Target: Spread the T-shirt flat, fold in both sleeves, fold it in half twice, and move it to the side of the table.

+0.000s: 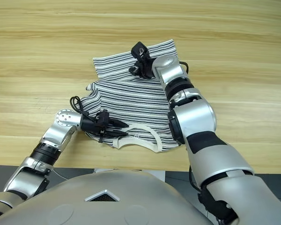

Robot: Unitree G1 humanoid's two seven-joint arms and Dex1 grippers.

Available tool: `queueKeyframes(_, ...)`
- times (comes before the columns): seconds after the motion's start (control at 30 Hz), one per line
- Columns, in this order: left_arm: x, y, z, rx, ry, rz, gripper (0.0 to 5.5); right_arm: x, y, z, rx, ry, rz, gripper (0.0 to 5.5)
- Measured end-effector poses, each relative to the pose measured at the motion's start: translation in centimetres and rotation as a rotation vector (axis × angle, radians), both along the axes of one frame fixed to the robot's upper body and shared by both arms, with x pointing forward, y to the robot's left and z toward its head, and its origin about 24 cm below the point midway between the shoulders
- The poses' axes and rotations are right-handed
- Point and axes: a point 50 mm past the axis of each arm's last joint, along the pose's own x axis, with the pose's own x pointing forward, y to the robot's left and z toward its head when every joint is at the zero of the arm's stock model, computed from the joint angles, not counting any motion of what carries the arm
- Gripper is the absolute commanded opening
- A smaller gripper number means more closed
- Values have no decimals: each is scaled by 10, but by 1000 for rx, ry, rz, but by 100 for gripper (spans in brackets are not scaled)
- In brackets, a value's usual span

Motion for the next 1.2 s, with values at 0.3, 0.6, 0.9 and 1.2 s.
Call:
queueKeyframes(0.3, -2, 0, 0, -6, 3, 1, 150, 10, -43, -2, -172, -176, -309, 178)
queueKeyframes(0.6, 0, 0, 2, -20, 1, 8, 150, 8, -27, 3, 116, -201, -257, 178)
queueKeyframes(0.9, 3, 0, 5, -30, -9, 22, 150, 25, -18, 58, 695, -208, -175, 178)
queueKeyframes(1.2, 16, 0, 40, -238, -84, 249, 150, -28, -79, 13, 446, -325, -193, 178)
